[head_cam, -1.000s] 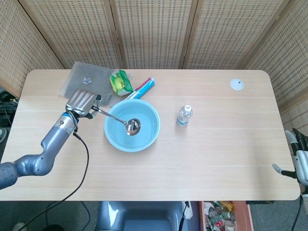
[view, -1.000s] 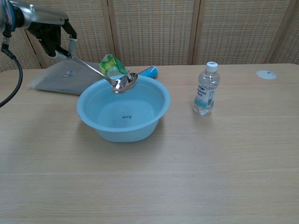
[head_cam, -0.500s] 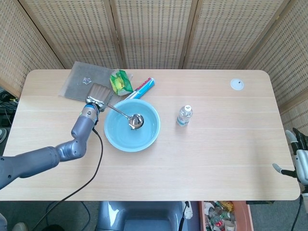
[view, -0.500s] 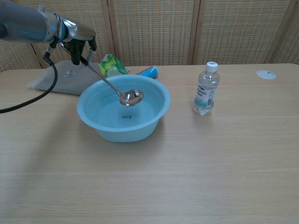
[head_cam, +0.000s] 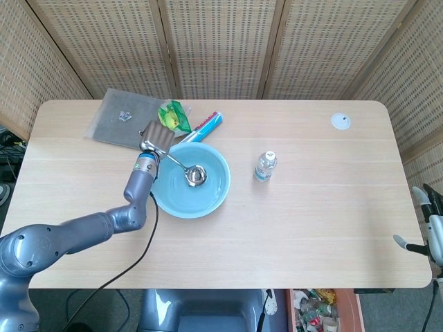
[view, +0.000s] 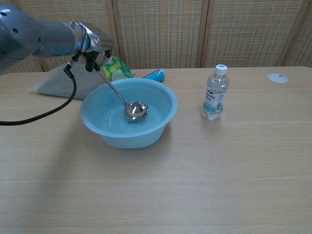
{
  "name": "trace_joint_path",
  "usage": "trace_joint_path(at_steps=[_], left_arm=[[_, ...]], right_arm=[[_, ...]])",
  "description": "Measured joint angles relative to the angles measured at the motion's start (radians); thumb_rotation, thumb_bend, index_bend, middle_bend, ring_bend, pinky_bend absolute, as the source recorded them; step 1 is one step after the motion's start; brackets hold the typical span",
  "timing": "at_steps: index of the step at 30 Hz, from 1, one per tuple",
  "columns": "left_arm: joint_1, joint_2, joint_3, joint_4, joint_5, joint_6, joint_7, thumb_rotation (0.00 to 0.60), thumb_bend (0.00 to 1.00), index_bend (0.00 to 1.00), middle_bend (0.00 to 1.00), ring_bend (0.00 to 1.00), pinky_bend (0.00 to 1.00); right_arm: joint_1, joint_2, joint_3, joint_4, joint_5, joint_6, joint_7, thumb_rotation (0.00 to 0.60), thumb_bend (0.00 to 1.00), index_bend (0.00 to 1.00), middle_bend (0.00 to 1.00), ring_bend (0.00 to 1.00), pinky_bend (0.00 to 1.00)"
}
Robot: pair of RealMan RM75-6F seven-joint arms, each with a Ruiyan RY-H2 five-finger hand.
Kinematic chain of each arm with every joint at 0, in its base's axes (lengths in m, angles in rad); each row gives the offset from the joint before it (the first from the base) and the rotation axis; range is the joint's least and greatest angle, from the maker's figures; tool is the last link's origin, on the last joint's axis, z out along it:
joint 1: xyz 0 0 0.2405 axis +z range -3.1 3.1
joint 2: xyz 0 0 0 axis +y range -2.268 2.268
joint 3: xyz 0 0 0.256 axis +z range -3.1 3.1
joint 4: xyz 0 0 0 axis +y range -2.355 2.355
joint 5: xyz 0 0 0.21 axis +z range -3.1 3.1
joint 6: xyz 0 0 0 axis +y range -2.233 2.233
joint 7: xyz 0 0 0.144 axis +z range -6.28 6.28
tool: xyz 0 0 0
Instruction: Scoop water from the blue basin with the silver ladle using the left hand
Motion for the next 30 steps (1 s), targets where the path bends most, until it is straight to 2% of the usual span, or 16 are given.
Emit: trace_joint_path(at_steps=[10, 15, 24, 30], left_arm=[[-0.030, -0.053, 0.037, 0.012, 0.073, 0.074, 0.139, 0.600, 0.58, 0.96, 0.99, 1.00, 1.00], [-0.037, -0.087, 0.036, 0.009, 0.098, 0.088, 0.177, 0.600, 0.58, 0.96, 0.99, 1.00, 1.00], [-0.023, -0.101, -0.005, 0.009, 0.092, 0.086, 0.179, 0.600, 0.61, 0.97, 0.99, 1.00, 1.00], [-0.007, -0.068, -0.057, -0.031, 0.018, 0.067, 0.146, 0.600, 0.64, 0.98, 0.99, 1.00, 1.00]], right_arm=[[-0.003, 0.011, 0.002, 0.008, -0.005, -0.003, 0.044, 0.600, 0.00, 0.00, 0.00, 0.00, 0.00], [-0.004, 0.015, 0.002, 0.012, -0.009, -0.003, 0.059, 0.600, 0.00, 0.00, 0.00, 0.00, 0.00], [-0.006, 0.019, 0.001, 0.019, -0.012, -0.005, 0.077, 0.600, 0.00, 0.00, 0.00, 0.00, 0.00], [-0.003, 0.016, 0.001, 0.022, -0.009, -0.011, 0.071, 0.600, 0.00, 0.00, 0.00, 0.00, 0.00]])
